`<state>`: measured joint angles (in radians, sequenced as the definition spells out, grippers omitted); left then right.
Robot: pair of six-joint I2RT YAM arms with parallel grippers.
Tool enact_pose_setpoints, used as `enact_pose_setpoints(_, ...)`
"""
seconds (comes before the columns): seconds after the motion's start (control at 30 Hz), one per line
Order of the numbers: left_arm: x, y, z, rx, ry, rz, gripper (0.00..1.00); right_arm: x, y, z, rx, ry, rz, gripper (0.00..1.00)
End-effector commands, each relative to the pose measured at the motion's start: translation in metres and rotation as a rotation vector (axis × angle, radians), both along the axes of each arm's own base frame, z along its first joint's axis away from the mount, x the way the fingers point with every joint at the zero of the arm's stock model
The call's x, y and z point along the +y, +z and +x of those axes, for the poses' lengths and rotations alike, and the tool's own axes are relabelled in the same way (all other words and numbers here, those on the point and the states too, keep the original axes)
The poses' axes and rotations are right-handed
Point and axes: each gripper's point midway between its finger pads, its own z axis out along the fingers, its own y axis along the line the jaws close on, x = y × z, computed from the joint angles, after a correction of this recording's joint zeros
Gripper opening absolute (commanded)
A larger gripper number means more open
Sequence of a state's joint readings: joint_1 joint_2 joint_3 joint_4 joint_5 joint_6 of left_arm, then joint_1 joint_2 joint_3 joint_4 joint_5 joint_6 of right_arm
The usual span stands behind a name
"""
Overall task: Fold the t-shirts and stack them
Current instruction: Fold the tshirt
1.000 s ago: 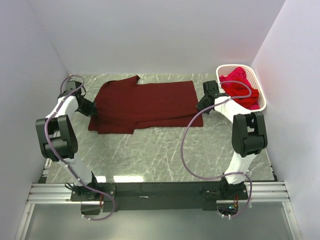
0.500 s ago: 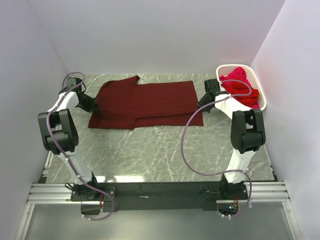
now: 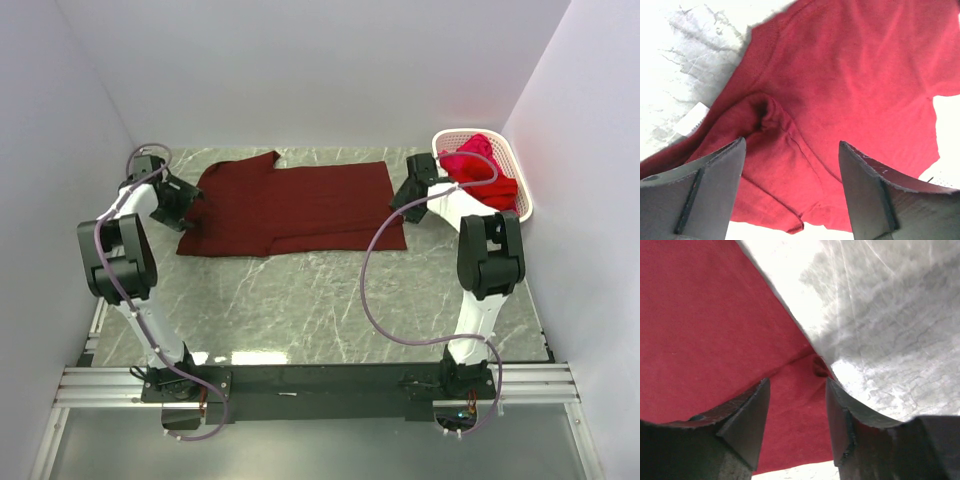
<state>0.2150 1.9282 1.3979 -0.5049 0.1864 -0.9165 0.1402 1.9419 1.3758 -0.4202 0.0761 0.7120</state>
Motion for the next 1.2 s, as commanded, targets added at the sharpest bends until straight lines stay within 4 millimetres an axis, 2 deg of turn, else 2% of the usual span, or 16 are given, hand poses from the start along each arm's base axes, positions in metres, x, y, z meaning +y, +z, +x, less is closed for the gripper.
enact_pose_setpoints(0.0,0.010,0.054,0.008,-0.136,0.018,0.063,0.82,0.009,0.060,0.017,-0.136,0.072,-0.074,0.57)
enact_pose_setpoints(0.07,0.019,0.056,-0.010,-0.101,0.084,0.105,0.81,0.021,0.074,0.012,-0.148,0.113,-0.124,0.57)
enact_pose_setpoints(0.1,0.020,0.054,-0.019,-0.084,0.103,0.112,0.80,0.045,0.078,0.005,-0.155,0.174,-0.135,0.57)
enact_pose_setpoints(0.17,0.023,0.045,-0.047,-0.029,0.153,0.134,0.78,0.074,0.086,-0.004,-0.178,0.270,-0.170,0.56)
enact_pose_setpoints(0.2,0.026,0.041,-0.057,-0.008,0.179,0.153,0.74,0.111,0.087,-0.018,-0.188,0.381,-0.152,0.55)
enact_pose_setpoints(0.23,0.025,0.046,-0.063,-0.028,0.188,0.153,0.69,0.133,0.090,-0.021,-0.225,0.474,-0.149,0.55)
enact_pose_setpoints(0.27,0.023,0.029,-0.079,0.010,0.193,0.150,0.65,0.150,0.092,-0.025,-0.241,0.534,-0.140,0.55)
enact_pose_setpoints(0.3,0.020,0.025,-0.083,0.006,0.196,0.142,0.64,0.188,0.093,-0.042,-0.261,0.649,-0.119,0.54)
enact_pose_setpoints(0.33,0.017,0.021,-0.088,0.009,0.211,0.125,0.64,0.202,0.086,-0.043,-0.268,0.702,-0.140,0.55)
enact_pose_setpoints(0.4,0.015,0.008,-0.096,0.024,0.220,0.117,0.62,0.231,0.092,-0.042,-0.290,0.778,-0.145,0.54)
enact_pose_setpoints(0.43,0.015,0.006,-0.097,0.028,0.238,0.108,0.61,0.252,0.079,-0.052,-0.268,0.872,-0.140,0.53)
enact_pose_setpoints(0.5,0.015,-0.003,-0.101,0.026,0.256,0.102,0.61,0.274,0.083,-0.052,-0.307,0.935,-0.138,0.53)
enact_pose_setpoints(0.53,0.019,-0.005,-0.102,0.029,0.290,0.113,0.61,0.288,0.072,-0.059,-0.298,0.986,-0.157,0.53)
enact_pose_setpoints(0.57,0.019,-0.010,-0.106,0.045,0.300,0.115,0.59,0.297,0.076,-0.058,-0.315,1.001,-0.158,0.53)
enact_pose_setpoints(0.9,0.033,-0.024,-0.102,0.069,0.368,0.153,0.58,0.378,0.050,-0.080,-0.359,1.205,-0.219,0.53)
enact_pose_setpoints(1.17,0.048,-0.032,-0.106,0.119,0.382,0.195,0.41,0.398,0.035,-0.090,-0.343,1.240,-0.255,0.53)
